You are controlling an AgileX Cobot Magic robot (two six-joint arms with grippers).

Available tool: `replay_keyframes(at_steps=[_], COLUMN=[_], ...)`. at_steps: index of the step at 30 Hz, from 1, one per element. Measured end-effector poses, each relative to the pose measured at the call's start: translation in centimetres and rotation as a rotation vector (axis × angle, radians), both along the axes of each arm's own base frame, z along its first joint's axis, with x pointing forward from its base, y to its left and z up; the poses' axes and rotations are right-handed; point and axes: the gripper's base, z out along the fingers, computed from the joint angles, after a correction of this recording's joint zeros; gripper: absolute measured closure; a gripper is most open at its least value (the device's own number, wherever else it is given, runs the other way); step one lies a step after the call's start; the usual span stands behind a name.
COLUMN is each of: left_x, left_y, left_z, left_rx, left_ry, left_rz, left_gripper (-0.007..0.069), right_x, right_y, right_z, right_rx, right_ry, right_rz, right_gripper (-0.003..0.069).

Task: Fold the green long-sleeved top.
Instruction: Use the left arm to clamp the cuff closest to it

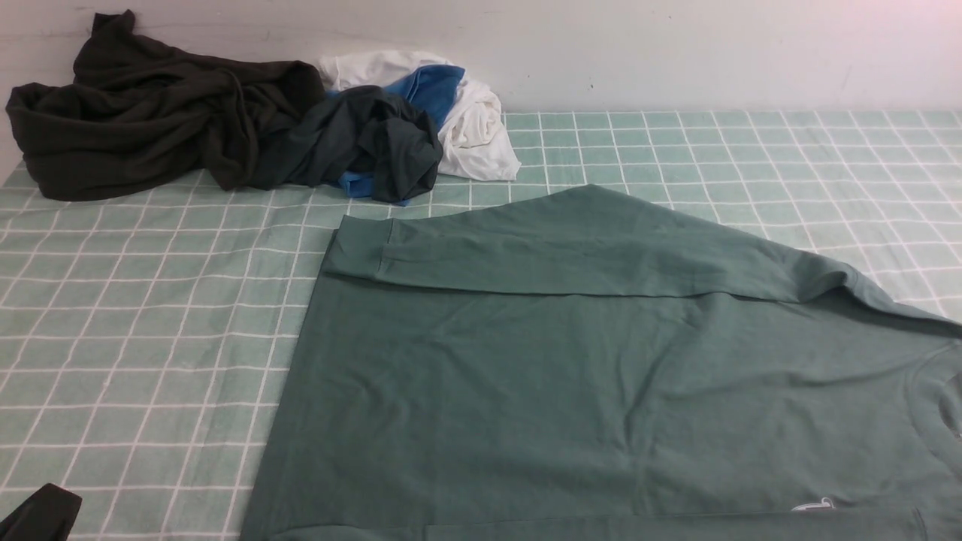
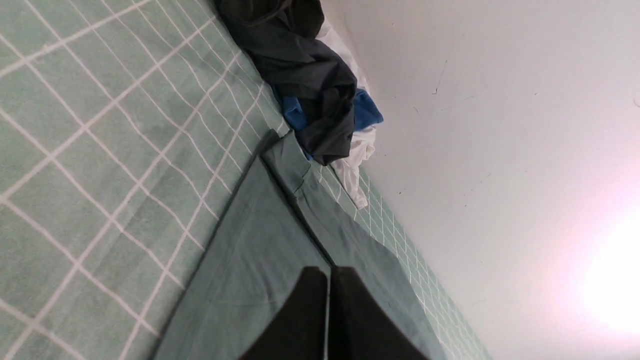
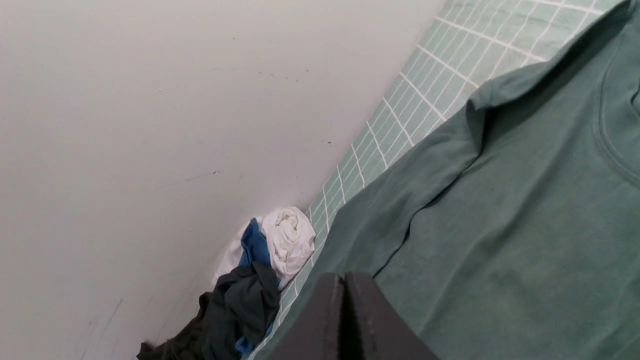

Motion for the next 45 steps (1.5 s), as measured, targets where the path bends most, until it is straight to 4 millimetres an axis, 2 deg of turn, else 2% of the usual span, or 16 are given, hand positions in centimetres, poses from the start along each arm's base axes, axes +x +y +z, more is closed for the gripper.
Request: replay_keyframes(at_steps=[3,6,7,8,9,10,13,18,21,23,25,28,33,36,41,45], left_x=[-0.3,-1.0,-1.0,-0.9,-0.2,0.0,2.7,7.4,9.6,11.1,11.7,13.2,15.2,16.5,17.6,18.1], left_y=[-0.2,-0.7,-0.8,-1.2,-1.4,-1.4,-1.5,-1.6,-2.7,-4.8,-5.6,-8.1,-10.1,-10.7,-11.2,-11.4], left_z=[1.7,5.3,5.7,7.3,8.3,8.4,11.5,13.0,12.1,9.9,8.7,5.2,1.2,-0.9,-3.7,-4.0], left_rx=[0.105,0.338,0.365,0.458,0.536,0.55,0.805,1.04,1.07,1.107,1.134,1.241,1.342,1.351,1.339,1.319], left_ry=[-0.048,-0.113,-0.108,-0.07,0.004,0.016,0.214,0.401,0.46,0.537,0.579,0.68,0.741,0.77,0.822,0.852], left_rz=[-0.026,-0.096,-0.11,-0.174,-0.239,-0.249,-0.453,-0.715,-0.859,-1.055,-1.124,-1.312,-1.4,-1.4,-1.41,-1.39], left_gripper=[0.0627,0.0627,0.0627,0.0627,0.0627,0.0627,0.0627,0.0627,0.0614,0.0575,0.0548,0.0426,0.0269,0.0219,0.0205,0.0302], right_x=[0.0,-0.2,-0.2,-0.2,0.1,0.2,2.1,5.9,7.4,8.3,8.4,8.6,8.9,9.1,9.3,9.3], right_y=[0.0,0.1,0.1,0.2,0.2,0.2,0.1,0.9,2.2,3.7,4.4,5.8,6.2,6.2,6.2,6.3], right_z=[0.0,0.9,1.3,2.6,4.3,4.2,9.0,12.7,12.5,11.2,10.5,9.1,8.7,8.8,8.8,8.9], right_rx=[-0.047,-0.288,-0.319,-0.42,-0.52,-0.519,-0.775,-0.951,-0.973,-1.014,-1.033,-1.069,-1.073,-1.075,-1.078,-1.08], right_ry=[-0.002,0.011,0.012,0.022,0.046,0.061,0.163,0.365,0.466,0.564,0.603,0.672,0.677,0.665,0.651,0.645], right_rz=[0.002,0.034,0.039,0.053,0.07,0.076,0.157,0.414,0.607,0.827,0.916,1.088,1.111,1.1,1.088,1.083], right_gripper=[0.0673,0.0673,0.0673,0.0673,0.0673,0.0673,0.0673,0.0673,0.0673,0.0673,0.0673,0.0673,0.0673,0.0673,0.0673,0.0673])
